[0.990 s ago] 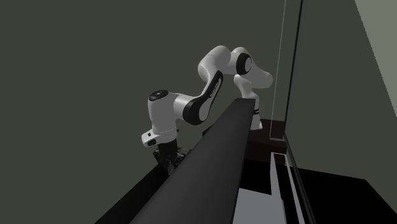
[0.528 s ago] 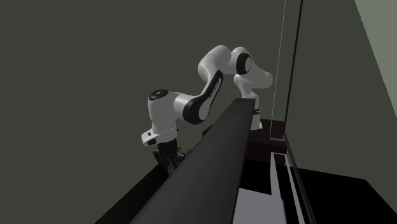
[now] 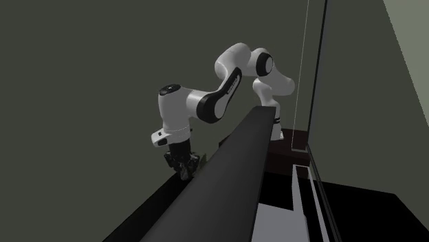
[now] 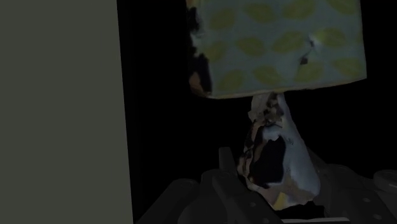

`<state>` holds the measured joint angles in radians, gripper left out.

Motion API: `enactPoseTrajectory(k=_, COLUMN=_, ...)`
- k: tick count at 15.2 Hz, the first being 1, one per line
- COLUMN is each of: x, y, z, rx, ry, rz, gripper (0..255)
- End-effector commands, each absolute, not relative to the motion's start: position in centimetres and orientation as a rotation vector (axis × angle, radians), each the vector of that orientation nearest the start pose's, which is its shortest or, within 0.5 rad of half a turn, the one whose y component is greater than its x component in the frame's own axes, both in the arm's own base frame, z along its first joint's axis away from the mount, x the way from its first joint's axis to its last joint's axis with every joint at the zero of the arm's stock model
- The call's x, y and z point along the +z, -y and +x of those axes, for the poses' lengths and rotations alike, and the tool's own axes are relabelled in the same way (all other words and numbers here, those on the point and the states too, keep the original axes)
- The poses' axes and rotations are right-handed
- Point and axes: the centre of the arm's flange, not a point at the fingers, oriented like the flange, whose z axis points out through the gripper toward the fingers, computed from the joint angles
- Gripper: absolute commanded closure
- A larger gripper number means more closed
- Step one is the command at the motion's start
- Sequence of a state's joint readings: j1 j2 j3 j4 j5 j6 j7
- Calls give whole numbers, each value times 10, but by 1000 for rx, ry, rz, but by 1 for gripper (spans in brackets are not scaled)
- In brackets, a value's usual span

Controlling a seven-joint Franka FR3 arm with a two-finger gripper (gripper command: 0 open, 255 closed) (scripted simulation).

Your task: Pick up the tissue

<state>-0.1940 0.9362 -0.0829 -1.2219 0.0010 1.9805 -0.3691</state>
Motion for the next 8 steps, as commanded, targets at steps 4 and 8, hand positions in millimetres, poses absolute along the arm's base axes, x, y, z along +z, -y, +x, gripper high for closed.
enactPoseTrajectory(k=4, x=217, y=185, z=712, rx=294, ry=188, rz=-3132, gripper=255)
enactPoseTrajectory(k=8, x=228, y=185, z=712, rx=294, ry=188, rz=-3132, gripper=255)
